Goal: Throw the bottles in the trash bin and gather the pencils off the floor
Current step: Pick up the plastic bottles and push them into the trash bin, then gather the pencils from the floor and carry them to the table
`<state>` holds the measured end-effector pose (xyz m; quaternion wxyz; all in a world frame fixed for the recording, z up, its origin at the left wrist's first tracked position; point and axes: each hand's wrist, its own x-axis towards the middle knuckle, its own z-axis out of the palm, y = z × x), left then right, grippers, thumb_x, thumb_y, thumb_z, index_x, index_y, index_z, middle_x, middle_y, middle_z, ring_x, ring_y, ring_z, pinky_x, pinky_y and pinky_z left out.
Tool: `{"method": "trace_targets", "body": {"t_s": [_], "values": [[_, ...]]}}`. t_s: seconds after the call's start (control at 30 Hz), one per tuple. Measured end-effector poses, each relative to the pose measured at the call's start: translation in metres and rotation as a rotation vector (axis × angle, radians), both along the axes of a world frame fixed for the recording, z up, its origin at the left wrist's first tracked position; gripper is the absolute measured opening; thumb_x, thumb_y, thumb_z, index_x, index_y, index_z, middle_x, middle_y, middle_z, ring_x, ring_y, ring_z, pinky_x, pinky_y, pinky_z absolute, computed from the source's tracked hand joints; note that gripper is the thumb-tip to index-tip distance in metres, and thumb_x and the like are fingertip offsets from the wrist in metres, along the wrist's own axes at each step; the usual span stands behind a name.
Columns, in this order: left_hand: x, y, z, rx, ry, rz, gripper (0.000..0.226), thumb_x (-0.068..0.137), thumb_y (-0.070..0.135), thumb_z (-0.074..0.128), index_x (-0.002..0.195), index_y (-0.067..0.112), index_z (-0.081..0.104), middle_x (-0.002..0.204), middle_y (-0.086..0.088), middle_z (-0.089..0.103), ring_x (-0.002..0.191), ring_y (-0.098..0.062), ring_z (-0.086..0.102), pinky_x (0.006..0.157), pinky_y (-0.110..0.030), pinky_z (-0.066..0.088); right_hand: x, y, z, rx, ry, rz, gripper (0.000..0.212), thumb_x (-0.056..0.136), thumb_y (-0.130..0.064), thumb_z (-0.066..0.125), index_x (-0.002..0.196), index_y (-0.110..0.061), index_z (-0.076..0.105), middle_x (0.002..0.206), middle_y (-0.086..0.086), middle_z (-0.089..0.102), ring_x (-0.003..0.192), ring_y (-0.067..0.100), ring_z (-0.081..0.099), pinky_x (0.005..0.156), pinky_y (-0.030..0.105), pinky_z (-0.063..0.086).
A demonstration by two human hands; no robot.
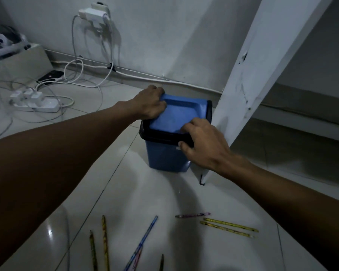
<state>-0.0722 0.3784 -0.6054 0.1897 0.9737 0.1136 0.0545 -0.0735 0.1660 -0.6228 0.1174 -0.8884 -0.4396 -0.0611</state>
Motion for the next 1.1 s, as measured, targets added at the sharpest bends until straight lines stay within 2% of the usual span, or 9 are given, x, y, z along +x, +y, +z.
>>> {"method": "trace_targets", "body": {"t_s": [0.17,0.33,0.43,0.5,0.6,0.7,0.87,1.0,1.1], "values": [[-0.002,-0.003,0.000,-0.005,0.008,0.002,0.062,0.093,0.024,0.047,0.149,0.005,0.027,0.151,-0.020,0.031,0.136,-0.036,0.036,0.109,-0.033,0.030,0.000,-0.012,0.004,0.023,0.011,0.011,0.043,0.087,-0.033,0.063,0.125,-0.015,0.060,0.121,0.004,0.057,0.112,0.021,0.050,0.085,0.029,0.043],[-0.017,-0.011,-0.003,0.000,-0.043,0.026,0.072,0.093,0.035,0.051,0.153,0.018,0.014,0.161,-0.017,0.007,0.141,-0.044,0.025,0.115,-0.047,0.026,-0.009,-0.022,0.012,0.022,-0.012,0.047,0.040,0.086,-0.031,0.064,0.121,-0.013,0.061,0.118,0.006,0.056,0.110,0.023,0.050,0.084,0.034,0.047],[-0.040,-0.024,0.001,0.004,-0.285,0.055,0.061,0.093,0.033,0.050,0.146,0.012,0.029,0.155,-0.017,0.027,0.134,-0.038,0.038,0.108,-0.048,0.037,-0.019,-0.028,0.013,0.060,0.000,0.070,0.034,0.085,-0.025,0.064,0.117,-0.012,0.063,0.115,0.006,0.058,0.107,0.022,0.051,0.081,0.031,0.045],[-0.063,-0.035,-0.001,0.001,-0.522,0.104,0.045,0.092,0.027,0.050,0.131,0.007,0.046,0.134,-0.015,0.052,0.116,-0.030,0.054,0.094,-0.042,0.046,-0.030,-0.031,0.009,0.072,0.027,0.074,0.033,0.086,-0.024,0.064,0.117,-0.011,0.064,0.114,0.005,0.058,0.107,0.021,0.051,0.079,0.029,0.043],[-0.104,-0.049,-0.014,-0.040,-0.679,0.132,0.028,0.089,0.018,0.052,0.113,0.004,0.057,0.112,-0.014,0.059,0.095,-0.023,0.059,0.074,-0.033,0.050,-0.048,-0.033,-0.004,0.022,0.098,0.073,0.035,0.087,-0.025,0.064,0.118,-0.012,0.065,0.116,0.006,0.058,0.109,0.023,0.052,0.080,0.032,0.046],[-0.146,-0.057,-0.040,-0.067,-0.616,0.111,0.020,0.089,0.016,0.054,0.105,0.004,0.059,0.103,-0.013,0.059,0.082,-0.020,0.059,0.065,-0.030,0.049,-0.067,-0.032,-0.022,-0.071,0.202,0.076,0.033,0.084,-0.025,0.065,0.114,-0.011,0.068,0.112,0.009,0.063,0.105,0.027,0.058,0.082,0.038,0.052],[-0.214,-0.063,-0.097,-0.099,-0.303,0.129,0.021,0.092,0.022,0.054,0.107,0.009,0.059,0.101,-0.008,0.062,0.081,-0.020,0.060,0.071,-0.036,0.052,-0.106,-0.021,-0.061,-0.158,0.398,0.024,0.034,0.082,-0.028,0.066,0.114,-0.015,0.068,0.113,0.005,0.066,0.101,0.025,0.062,0.082,0.037,0.055],[-0.261,-0.061,-0.148,-0.128,-0.113,0.263,0.019,0.088,0.021,0.057,0.102,0.009,0.062,0.094,-0.009,0.067,0.080,-0.024,0.062,0.075,-0.041,0.052,-0.133,-0.008,-0.092,-0.190,0.567,-0.049,0.036,0.079,-0.029,0.068,0.113,-0.018,0.068,0.111,0.005,0.065,0.099,0.026,0.063,0.078,0.032,0.052],[-0.285,-0.066,-0.175,-0.155,0.104,0.476,0.018,0.088,0.020,0.053,0.099,0.007,0.060,0.099,-0.013,0.066,0.092,-0.031,0.062,0.074,-0.036,0.050,-0.152,-0.003,-0.114,-0.193,0.656,-0.093,0.035,0.076,-0.029,0.069,0.110,-0.020,0.070,0.110,0.005,0.067,0.099,0.026,0.065,0.078,0.031,0.053]]}}
